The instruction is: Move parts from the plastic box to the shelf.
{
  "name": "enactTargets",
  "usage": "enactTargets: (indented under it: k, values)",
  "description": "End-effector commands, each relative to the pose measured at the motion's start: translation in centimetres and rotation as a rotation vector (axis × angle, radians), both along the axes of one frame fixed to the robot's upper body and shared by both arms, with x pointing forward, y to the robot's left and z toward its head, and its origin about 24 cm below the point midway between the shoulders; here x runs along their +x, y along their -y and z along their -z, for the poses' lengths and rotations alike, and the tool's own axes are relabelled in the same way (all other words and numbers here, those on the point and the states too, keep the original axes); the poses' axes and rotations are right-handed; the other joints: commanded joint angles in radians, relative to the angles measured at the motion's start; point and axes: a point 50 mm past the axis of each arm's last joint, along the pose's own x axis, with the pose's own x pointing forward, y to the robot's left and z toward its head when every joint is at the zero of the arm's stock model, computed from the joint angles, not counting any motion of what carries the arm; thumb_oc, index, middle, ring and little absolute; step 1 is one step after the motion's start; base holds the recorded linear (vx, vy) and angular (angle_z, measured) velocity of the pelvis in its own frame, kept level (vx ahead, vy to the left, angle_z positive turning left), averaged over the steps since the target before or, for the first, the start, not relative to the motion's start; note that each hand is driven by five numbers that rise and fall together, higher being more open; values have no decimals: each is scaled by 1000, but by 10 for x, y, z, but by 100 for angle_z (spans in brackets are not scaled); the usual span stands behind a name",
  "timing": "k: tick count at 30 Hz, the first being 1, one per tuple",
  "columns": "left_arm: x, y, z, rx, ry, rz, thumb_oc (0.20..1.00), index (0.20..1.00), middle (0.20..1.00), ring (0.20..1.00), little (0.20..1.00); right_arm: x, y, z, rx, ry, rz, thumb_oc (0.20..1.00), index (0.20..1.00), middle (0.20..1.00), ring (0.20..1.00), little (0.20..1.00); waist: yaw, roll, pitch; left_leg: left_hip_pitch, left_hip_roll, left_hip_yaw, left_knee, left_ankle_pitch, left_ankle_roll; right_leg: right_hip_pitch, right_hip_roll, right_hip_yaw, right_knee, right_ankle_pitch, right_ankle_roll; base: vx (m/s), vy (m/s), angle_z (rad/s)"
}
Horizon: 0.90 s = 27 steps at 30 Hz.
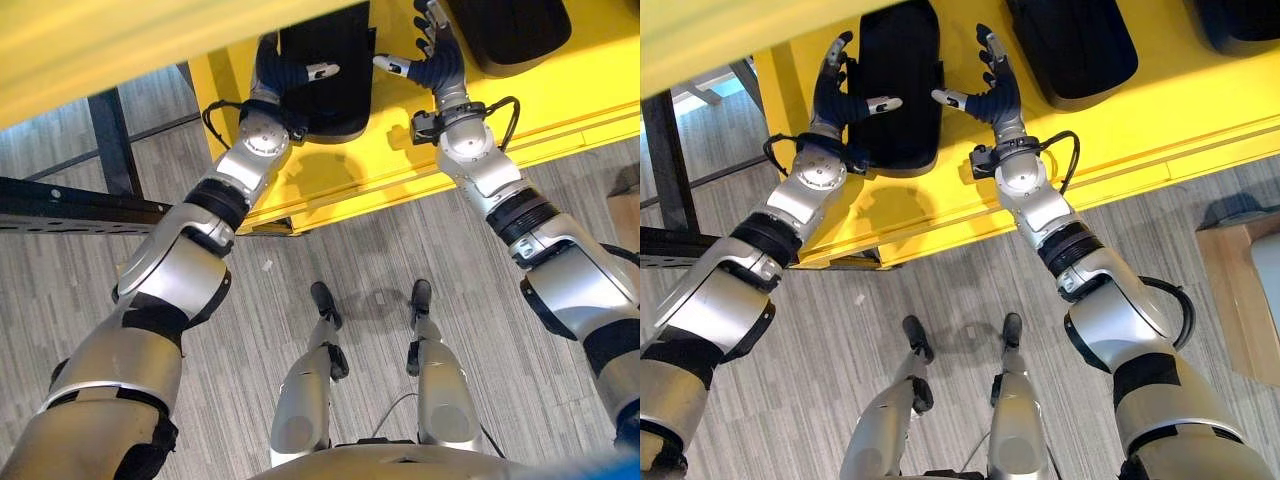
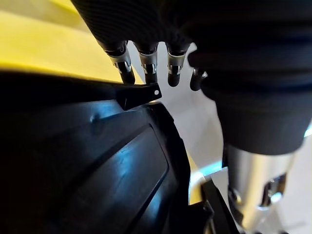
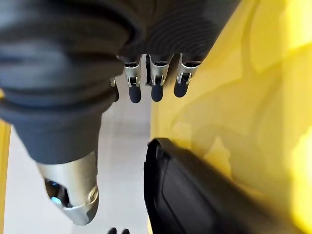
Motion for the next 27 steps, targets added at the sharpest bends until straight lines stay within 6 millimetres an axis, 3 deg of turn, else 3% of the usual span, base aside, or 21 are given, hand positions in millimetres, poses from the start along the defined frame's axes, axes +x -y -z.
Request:
enactTargets:
  k: [1,5,14,18,27]
  values:
    - [5,-7,-25,6,20,-33,1000,1000,1000,1000,1000,-2,-20,-34,15,82,-58,1000,1000,1000,1000,1000,31,9,-24,68,61,20,6,-27,-118,41,-38,31,99,-38,77,11,-1,-3]
    - [9,-4,-18,-49,-43,-30,1000,1000,1000,1000,1000,0,-22,-28,26,53,-61,1000,1000,1000,1000,1000,27,8,-29,80,54,8,6,-48,-128,52,-40,35,99,-56,85,44,1,-6]
    - [11,-18,-11,-124,-80,-75,1000,1000,1000,1000,1000,0,-21,-28,20,52,-45,1000,1000,1000,1000,1000,32,7,-19,74,54,17,6,-37,-114,41,-32,31,101,-43,74,-4,-1,-1]
    - [12,-20,-7,-128,-95,-81,1000,1000,1000,1000,1000,2,-18,-26,27,43,-35,1000,1000,1000,1000,1000,32,5,-23,82,48,1,6,-55,-124,52,-37,32,103,-60,83,18,1,0]
    - [12,-7,2,-179,-123,-35,1000,1000,1000,1000,1000,3,-20,-27,27,35,-28,1000,1000,1000,1000,1000,33,-3,-16,83,47,-4,6,-59,-121,50,-35,30,112,-65,81,8,0,2]
